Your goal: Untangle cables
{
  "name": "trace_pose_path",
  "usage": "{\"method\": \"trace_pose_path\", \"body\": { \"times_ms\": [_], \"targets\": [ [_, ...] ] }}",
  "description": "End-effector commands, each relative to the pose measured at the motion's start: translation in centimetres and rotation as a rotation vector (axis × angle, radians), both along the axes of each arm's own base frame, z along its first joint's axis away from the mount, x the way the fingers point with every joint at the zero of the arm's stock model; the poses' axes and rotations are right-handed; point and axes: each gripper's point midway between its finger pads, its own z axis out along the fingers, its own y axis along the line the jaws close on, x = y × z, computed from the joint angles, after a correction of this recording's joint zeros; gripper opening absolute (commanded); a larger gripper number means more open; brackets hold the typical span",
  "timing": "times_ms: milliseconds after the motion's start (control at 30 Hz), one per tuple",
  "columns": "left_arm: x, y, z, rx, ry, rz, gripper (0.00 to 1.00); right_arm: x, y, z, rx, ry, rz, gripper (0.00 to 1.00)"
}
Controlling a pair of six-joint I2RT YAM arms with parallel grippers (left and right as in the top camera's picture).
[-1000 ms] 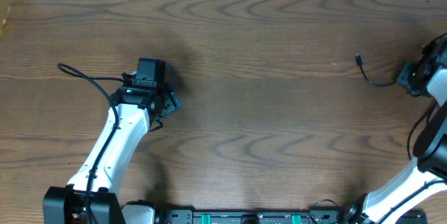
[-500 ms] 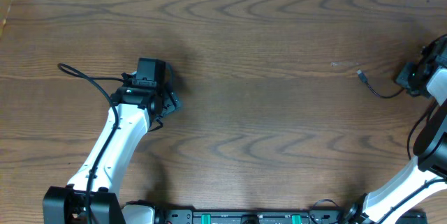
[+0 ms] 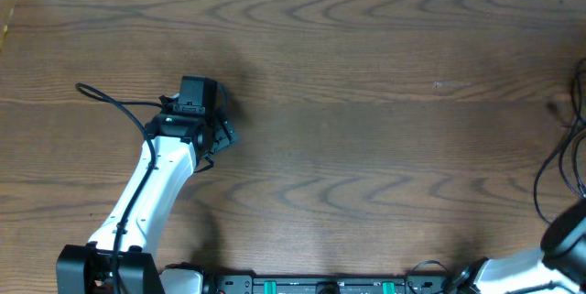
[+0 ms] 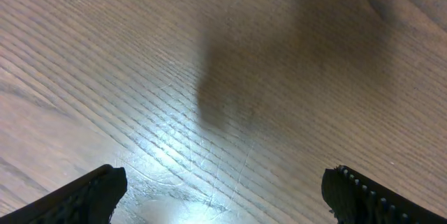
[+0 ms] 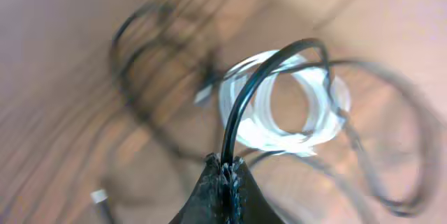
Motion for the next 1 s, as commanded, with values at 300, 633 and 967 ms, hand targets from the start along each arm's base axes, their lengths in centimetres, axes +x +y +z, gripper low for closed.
{"method": "trace_pose_path", "body": {
  "times_ms": [300,633,967],
  "targets": [
    [-0.1,0.3,0.1,0.015,0.002,-0.002,0.95,-6.5,-4.7,2.2,0.059,-0.129,-0.233,0.79],
    [-0.1,0.3,0.1,0.016,0.002,-0.003,0.95,-2.2,-0.5,1.3,0.219,-0.196,0.010,0.99],
    [-0.1,0.3,0.1,0.016,0.002,-0.003,0.95,5.5,13.2,0.8,0.378,-0.162,0.572,0.99]
  ]
}}
